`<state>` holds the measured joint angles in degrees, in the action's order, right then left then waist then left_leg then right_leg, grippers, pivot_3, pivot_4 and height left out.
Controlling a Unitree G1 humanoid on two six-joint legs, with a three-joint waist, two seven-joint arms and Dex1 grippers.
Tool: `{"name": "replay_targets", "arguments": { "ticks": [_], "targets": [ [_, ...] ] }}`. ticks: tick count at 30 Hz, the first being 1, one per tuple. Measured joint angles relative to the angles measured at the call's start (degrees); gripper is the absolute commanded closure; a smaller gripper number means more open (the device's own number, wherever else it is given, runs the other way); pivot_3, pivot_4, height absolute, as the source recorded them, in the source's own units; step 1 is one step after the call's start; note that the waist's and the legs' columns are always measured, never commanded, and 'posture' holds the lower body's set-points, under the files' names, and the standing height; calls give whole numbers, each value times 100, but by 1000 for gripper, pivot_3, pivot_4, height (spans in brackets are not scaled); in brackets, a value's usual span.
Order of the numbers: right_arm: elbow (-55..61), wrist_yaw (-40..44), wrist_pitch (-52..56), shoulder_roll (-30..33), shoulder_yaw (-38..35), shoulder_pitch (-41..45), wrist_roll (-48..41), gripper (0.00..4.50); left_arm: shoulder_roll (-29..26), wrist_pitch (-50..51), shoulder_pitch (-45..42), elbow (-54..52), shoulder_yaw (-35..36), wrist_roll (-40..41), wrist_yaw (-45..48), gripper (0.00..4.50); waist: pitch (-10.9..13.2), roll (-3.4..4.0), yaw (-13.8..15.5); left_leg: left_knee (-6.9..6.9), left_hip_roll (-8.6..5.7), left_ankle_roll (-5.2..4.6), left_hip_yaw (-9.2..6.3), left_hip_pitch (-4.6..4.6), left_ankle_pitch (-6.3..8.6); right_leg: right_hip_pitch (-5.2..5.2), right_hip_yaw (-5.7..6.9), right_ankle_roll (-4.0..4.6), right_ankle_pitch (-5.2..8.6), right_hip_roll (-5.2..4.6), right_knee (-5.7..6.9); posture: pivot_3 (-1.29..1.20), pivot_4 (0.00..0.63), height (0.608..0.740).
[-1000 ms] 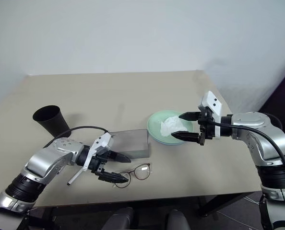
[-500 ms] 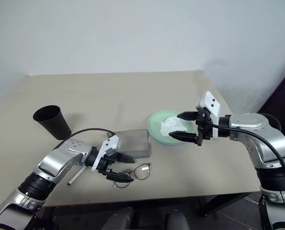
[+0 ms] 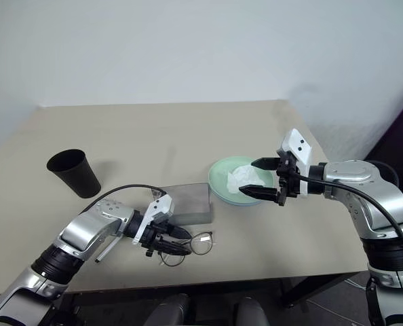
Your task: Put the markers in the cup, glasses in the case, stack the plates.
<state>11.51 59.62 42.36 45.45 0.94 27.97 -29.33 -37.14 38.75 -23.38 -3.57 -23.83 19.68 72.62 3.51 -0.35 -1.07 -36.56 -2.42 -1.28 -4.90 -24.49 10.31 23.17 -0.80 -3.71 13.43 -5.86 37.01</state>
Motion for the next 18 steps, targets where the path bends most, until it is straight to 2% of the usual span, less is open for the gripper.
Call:
{"name": "replay_targets", "arguments": {
  "ticks": [1, 14, 18],
  "targets": [
    [0, -1, 0, 0, 0, 0, 0, 0, 0, 4, 0, 0, -14, -8, 1, 3700, 0, 0, 0, 0, 0, 0, 0, 0, 0, 0, 0, 0, 0, 0, 0, 0, 0, 704],
    [-1, -17, -7, -27, 51, 18, 10, 0, 16, -59, 0, -1, -56, -99, 98, 3700, 0, 0, 0, -2, 0, -1, 0, 0, 0, -1, 0, 0, 0, 0, 0, 0, 0, 704],
    [-2, -64, -18, -75, 87, 21, 15, 0, 22, -59, -1, -5, -52, -74, 154, 4477, 0, 0, 0, -2, 0, -1, 0, 0, 0, -1, 0, 0, 0, 0, 0, 0, 0, 704]
  ]
}}
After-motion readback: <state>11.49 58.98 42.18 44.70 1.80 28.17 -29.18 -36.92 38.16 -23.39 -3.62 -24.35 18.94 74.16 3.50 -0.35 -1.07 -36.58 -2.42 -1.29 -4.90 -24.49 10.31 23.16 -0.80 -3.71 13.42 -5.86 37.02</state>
